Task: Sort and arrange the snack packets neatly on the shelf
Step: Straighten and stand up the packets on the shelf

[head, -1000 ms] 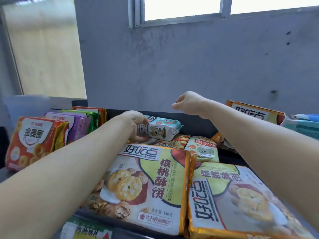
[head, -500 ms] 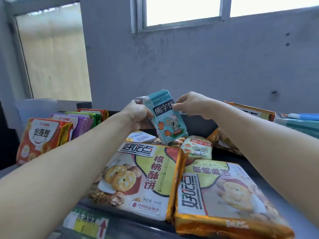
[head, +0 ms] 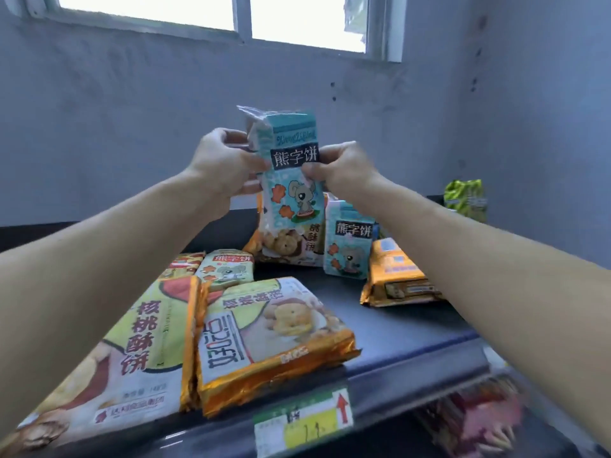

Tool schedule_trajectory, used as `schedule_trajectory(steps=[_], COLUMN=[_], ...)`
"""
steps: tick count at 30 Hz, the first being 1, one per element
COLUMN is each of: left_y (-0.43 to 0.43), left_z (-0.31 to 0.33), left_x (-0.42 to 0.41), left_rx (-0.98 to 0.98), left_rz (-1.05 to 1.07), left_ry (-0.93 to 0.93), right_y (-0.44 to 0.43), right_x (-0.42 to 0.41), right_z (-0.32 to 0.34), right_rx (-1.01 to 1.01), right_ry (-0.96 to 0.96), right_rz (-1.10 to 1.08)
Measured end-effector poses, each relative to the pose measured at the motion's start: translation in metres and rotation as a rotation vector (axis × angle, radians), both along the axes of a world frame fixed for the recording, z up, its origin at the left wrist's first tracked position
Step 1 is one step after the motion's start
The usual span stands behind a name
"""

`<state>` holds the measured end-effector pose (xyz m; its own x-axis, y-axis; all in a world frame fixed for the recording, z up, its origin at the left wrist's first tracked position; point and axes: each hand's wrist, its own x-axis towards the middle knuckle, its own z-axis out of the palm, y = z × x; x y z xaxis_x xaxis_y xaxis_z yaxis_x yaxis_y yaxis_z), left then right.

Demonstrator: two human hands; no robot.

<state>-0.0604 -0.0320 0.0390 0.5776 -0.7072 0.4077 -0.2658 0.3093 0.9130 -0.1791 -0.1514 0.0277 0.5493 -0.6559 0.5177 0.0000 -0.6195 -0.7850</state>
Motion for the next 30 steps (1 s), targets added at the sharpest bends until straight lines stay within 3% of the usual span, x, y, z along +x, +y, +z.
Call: schedule_trajectory(steps=[5, 10, 23, 30], left_y=[-0.042, -0.082, -0.129, -0.108], left_z=[0.008, 0.014, 0.012, 0.004], left_x=[-0.06, -0.109, -0.153, -0.143], left_rx=[-0.06, -0.096, -0.047, 0.03], left_rz=[-0.214, -0.281, -0.069, 0.117], left_ry=[0.02, -0.032, -0.091, -0.047], right_y=[-0.027, -0.066, -0.138, -0.133], right_x=[-0.081, -0.135, -0.146, -0.123], right_z=[0.012, 0.015, 0.018, 0.01], right_rx=[-0.022, -0.046, 0.034, 0.05], right_ry=[-0.074, -0.158, -0.23, -0.136], right_rz=[-0.125, -0.172, 0.121, 0.313])
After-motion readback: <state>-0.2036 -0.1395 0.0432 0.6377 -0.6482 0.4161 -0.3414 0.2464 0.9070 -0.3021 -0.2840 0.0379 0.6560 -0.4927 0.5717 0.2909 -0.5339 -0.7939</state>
